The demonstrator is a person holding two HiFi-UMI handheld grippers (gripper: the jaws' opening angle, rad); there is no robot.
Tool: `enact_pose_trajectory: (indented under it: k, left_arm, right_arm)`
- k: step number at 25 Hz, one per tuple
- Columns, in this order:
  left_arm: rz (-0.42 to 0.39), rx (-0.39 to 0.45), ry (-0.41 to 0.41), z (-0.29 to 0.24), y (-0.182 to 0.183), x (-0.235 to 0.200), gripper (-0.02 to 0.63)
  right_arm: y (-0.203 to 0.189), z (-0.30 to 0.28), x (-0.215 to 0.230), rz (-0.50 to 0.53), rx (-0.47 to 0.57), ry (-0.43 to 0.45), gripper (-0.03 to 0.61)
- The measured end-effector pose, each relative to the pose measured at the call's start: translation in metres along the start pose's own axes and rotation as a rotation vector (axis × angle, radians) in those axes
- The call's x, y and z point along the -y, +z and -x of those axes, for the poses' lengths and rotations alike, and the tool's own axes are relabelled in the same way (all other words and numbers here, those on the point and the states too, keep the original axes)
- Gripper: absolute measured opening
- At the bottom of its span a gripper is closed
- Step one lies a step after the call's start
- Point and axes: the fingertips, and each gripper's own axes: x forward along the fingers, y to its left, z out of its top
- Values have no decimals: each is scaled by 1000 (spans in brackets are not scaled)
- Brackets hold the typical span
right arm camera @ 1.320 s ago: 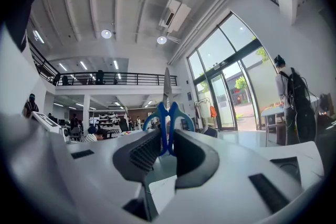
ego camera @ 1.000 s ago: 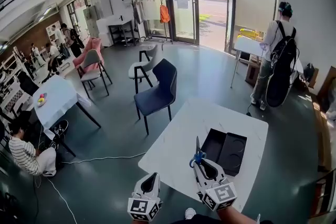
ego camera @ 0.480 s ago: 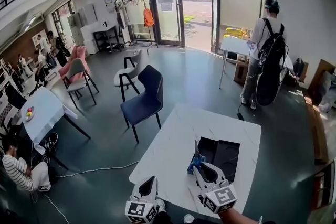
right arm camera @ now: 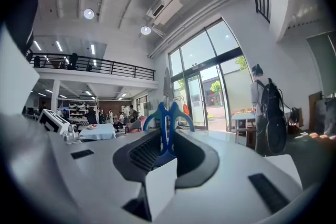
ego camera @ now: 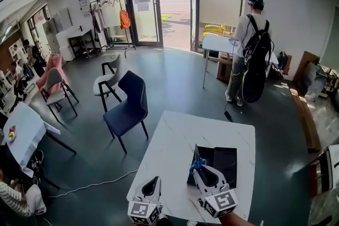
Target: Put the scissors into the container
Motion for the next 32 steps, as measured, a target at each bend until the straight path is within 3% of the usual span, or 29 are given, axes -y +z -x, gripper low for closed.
enact_pose_trajectory:
  k: [13, 17, 22, 32]
  left_arm:
    - [-52, -34, -218, -50, 6, -30, 9]
    - [-37, -51, -248, -60, 12, -37, 9]
    - [-88, -56, -340, -72, 0, -32, 9]
    - [-74, -82, -371, -94, -13, -14, 9]
  right_arm:
    - [-9, -30, 12, -50, -25, -219, 80]
    - [-16, -33, 14, -59, -36, -285, 80]
    - [-28, -26, 26, -88, -65, -372, 80]
    - [-60, -13, 57, -142, -140, -433, 80]
